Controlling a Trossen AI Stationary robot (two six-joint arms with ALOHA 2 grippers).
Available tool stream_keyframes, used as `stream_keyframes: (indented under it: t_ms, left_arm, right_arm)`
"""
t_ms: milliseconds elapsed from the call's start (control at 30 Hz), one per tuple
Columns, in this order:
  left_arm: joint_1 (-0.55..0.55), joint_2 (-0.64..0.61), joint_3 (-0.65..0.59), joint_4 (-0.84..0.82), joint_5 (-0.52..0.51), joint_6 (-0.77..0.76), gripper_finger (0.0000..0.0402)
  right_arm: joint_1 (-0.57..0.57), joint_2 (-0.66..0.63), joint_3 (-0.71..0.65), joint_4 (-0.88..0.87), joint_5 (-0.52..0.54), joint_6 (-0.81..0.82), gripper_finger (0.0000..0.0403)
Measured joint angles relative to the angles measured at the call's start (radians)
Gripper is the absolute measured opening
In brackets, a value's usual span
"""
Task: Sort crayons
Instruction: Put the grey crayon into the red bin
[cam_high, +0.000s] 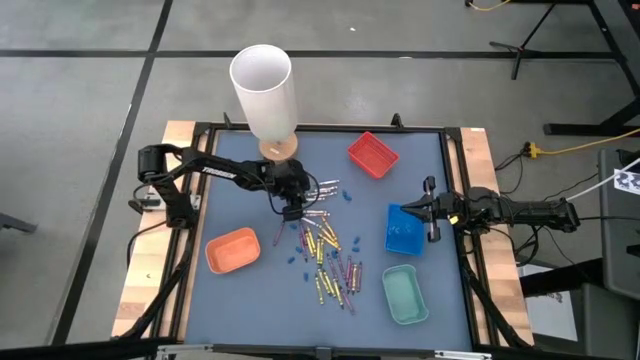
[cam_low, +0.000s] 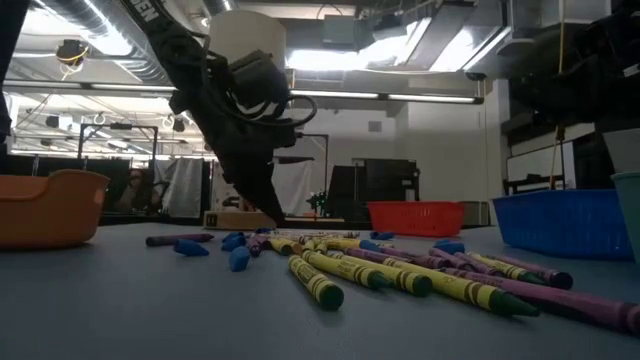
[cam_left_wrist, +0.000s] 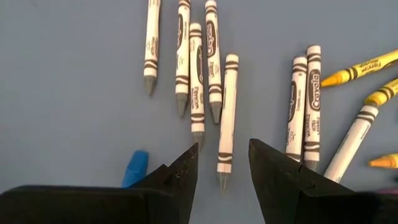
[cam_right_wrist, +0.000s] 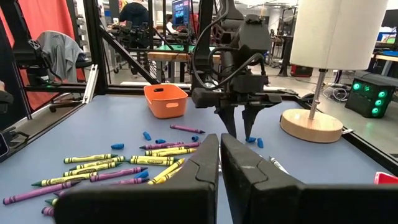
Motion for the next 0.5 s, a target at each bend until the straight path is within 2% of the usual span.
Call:
stream_keyframes:
  t_ms: [300,500]
  left_arm:
    - [-0.031,0.074,0.001,0.021,-0.003,-0.003,0.0127]
    - [-0.032,0.072,0.001,0.019,-0.003,-0.004,0.0122]
  right_arm:
    - [0.0,0.001,0.0,-0.001,-0.001,0.0,0.0019]
    - [0.0,0.001,0.0,-0.001,0.0,0.0,0.0019]
